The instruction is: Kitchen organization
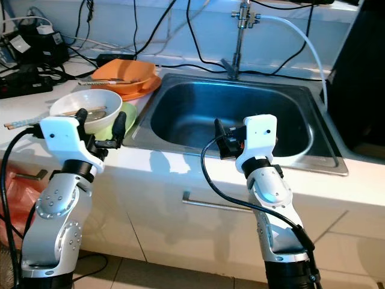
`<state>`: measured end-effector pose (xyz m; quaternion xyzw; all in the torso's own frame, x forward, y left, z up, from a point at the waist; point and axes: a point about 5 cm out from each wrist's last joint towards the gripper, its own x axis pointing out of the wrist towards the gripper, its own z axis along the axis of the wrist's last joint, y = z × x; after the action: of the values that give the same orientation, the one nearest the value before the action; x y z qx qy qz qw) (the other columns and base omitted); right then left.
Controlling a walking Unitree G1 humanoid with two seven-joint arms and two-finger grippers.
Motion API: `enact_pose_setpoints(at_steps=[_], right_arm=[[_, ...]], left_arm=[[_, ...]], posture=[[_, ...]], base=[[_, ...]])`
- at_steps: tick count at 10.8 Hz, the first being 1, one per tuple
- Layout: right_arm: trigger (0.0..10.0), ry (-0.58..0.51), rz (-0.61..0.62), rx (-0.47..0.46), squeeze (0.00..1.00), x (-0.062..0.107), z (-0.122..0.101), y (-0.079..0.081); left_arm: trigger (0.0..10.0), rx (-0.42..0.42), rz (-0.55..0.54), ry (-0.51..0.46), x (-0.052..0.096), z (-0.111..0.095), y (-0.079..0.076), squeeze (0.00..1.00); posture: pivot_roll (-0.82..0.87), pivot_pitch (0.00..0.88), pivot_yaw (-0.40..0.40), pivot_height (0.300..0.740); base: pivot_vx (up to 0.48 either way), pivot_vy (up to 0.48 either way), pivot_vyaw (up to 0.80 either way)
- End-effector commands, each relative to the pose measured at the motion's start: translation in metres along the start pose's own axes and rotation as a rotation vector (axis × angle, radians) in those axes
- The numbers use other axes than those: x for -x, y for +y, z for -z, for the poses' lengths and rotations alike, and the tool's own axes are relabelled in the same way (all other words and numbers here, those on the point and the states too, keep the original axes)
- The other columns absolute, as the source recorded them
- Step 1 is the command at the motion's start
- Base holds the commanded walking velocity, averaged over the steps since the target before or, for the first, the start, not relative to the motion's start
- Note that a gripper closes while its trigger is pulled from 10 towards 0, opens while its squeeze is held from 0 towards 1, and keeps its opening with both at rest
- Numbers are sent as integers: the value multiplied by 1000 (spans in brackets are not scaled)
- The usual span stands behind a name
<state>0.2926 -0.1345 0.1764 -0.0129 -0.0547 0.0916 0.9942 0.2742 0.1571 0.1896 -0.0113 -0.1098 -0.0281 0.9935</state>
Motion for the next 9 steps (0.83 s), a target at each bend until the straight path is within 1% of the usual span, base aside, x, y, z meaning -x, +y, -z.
enact_pose_setpoints(at_steps=[1, 2, 7, 9], right_arm=[[10000, -32, -8, 4, 0, -2, -7, 1], [10000, -32, -3, -4, 0, -2, -7, 1], [10000, -35, 10, -36, 0, -3, -6, 0], [10000, -37, 9, -38, 0, -3, -6, 0]], left_arm=[[10000, -7, -9, 19, 0, 2, 2, 0], [10000, -6, -10, 19, 0, 2, 2, 0], [10000, 13, -29, 37, -2, 3, 6, 0], [10000, 16, -31, 46, -3, 5, 7, 0]], posture=[[18, 0, 6, 740], [16, 0, 9, 740], [22, 0, 11, 740], [21, 0, 14, 740]], base=[[0, 0, 800], [0, 0, 444], [0, 0, 0], [0, 319, 0]])
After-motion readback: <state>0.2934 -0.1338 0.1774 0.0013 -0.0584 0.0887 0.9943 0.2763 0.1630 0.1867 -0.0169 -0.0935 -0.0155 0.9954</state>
